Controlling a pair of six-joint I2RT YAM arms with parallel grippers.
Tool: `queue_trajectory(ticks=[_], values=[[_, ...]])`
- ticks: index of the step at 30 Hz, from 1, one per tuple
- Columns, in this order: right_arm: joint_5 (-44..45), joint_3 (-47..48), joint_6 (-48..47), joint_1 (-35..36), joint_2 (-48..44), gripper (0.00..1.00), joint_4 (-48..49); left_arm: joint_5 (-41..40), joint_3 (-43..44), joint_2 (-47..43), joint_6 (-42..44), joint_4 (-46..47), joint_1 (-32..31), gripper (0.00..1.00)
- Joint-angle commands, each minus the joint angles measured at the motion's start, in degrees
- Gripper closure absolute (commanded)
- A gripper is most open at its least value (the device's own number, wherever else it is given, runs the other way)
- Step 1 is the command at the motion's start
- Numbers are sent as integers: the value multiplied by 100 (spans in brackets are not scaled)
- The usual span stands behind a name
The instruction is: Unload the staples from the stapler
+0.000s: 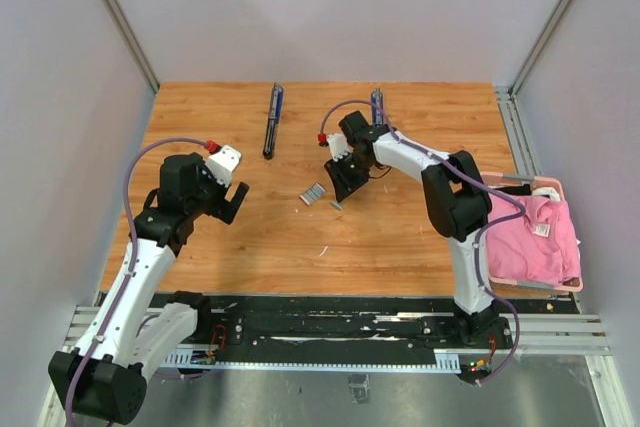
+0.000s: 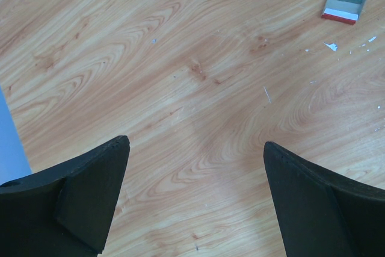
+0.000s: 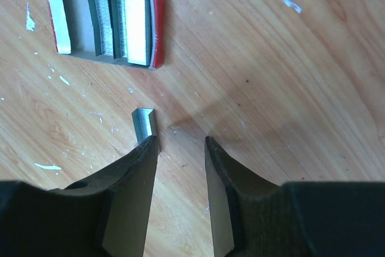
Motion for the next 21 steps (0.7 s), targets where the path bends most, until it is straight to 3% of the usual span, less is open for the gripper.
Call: queue_trajectory(ticks=[1, 6, 21], values=[[-693, -128, 159, -272, 139, 61, -155, 33, -37, -28, 29, 67, 22, 2], [-893, -142, 145, -262, 218, 61, -151, 32, -36, -19, 26, 69, 21, 2], [-188, -178, 19, 10, 327, 60, -214, 32, -46, -43, 35, 68, 22, 2]])
